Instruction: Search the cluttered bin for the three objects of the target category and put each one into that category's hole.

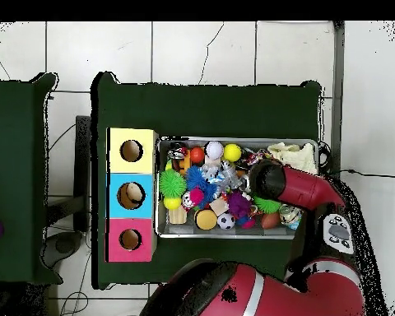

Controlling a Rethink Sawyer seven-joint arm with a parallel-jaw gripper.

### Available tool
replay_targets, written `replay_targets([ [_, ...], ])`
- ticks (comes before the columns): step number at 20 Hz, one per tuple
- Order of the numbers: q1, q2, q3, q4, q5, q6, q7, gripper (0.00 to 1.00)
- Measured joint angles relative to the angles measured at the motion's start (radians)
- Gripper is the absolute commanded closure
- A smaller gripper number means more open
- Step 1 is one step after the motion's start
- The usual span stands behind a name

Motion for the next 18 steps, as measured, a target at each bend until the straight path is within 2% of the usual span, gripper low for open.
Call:
replay_targets([
  [9,-0.017,0.002,-0.020,-0.057,0.068,0.255,0.000,0.00],
  [11,-0.016,0.009,-0.024,-0.073,0.072,0.283,0.000,0.00],
  [12,-0.016,0.026,-0.029,-0.108,0.078,0.325,0.000,0.00],
  [14,-0.016,0.041,-0.032,-0.132,0.080,0.346,0.000,0.00],
  [15,-0.015,0.072,-0.039,-0.180,0.085,0.379,0.000,0.00],
  [17,-0.014,0.081,-0.042,-0.193,0.087,0.386,0.000,0.00],
  [18,-0.014,0.103,-0.046,-0.224,0.090,0.400,0.000,0.00],
])
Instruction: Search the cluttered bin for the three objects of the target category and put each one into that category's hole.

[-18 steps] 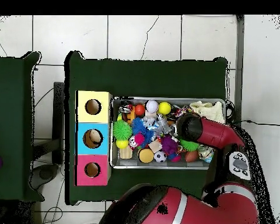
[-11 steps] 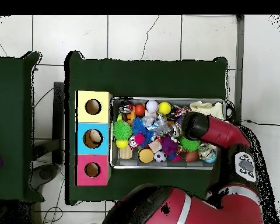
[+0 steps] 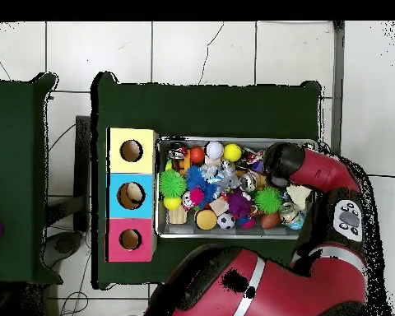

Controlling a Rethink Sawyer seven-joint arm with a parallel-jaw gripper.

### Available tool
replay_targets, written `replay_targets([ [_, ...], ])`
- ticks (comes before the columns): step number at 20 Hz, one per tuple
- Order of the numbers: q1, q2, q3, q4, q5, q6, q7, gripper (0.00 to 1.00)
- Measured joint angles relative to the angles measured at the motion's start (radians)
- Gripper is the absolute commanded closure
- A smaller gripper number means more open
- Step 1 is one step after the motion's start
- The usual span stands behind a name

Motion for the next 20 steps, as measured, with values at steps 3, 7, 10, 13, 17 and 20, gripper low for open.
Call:
replay_targets([
  [3,0.000,0.049,-0.006,-0.065,0.007,0.022,0.000,0.00],
  [7,0.000,0.085,-0.011,-0.119,0.020,0.050,0.000,0.00],
  [10,0.001,0.101,-0.019,-0.152,0.030,0.098,0.000,0.00],
  [13,0.006,0.117,-0.031,-0.179,0.041,0.127,0.000,0.00],
  [17,0.013,0.122,-0.043,-0.184,0.050,0.130,0.000,0.00],
  [20,0.019,0.125,-0.054,-0.184,0.060,0.130,0.005,0.00],
])
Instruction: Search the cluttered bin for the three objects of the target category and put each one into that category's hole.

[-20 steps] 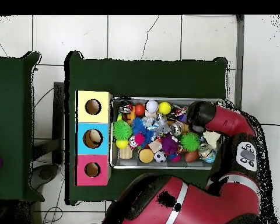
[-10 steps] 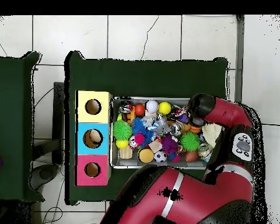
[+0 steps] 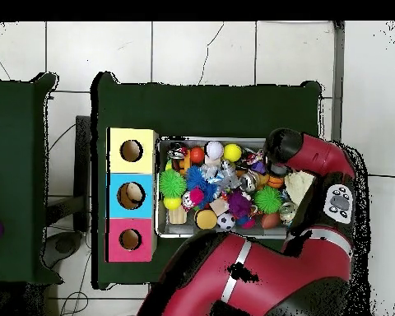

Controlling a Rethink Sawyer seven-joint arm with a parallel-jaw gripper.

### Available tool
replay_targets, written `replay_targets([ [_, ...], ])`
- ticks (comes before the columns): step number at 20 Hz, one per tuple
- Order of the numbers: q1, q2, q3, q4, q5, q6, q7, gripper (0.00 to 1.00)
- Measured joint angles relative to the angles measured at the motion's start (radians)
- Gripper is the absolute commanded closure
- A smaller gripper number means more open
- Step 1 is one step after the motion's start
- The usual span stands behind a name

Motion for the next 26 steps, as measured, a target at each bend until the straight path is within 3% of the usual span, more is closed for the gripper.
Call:
replay_targets([
  [7,0.017,0.016,-0.029,-0.018,0.027,0.010,0.012,0.00],
  [26,0.054,0.117,-0.097,-0.221,0.067,0.206,0.116,0.00],
])
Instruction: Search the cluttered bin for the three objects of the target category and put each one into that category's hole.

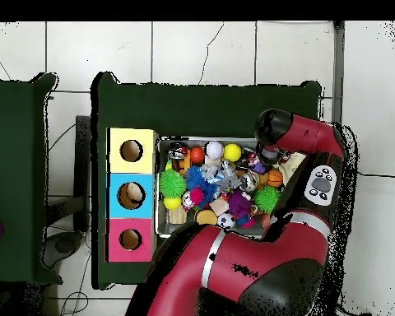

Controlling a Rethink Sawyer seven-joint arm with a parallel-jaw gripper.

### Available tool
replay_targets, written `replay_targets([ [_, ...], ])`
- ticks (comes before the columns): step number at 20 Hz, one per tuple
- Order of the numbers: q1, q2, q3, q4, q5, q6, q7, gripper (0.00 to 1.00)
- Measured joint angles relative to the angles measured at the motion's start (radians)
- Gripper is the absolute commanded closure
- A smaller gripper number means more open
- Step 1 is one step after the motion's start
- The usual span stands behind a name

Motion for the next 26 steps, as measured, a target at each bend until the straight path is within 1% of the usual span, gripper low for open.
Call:
replay_targets([
  [5,0.002,0.011,-0.009,-0.028,0.000,0.031,0.000,0.00],
  [12,0.003,0.044,-0.023,-0.118,0.006,0.127,0.001,0.00],
  [13,0.003,0.053,-0.028,-0.140,0.008,0.146,0.005,0.00],
  [26,0.009,0.105,-0.066,-0.251,0.013,0.265,0.018,0.00],
])
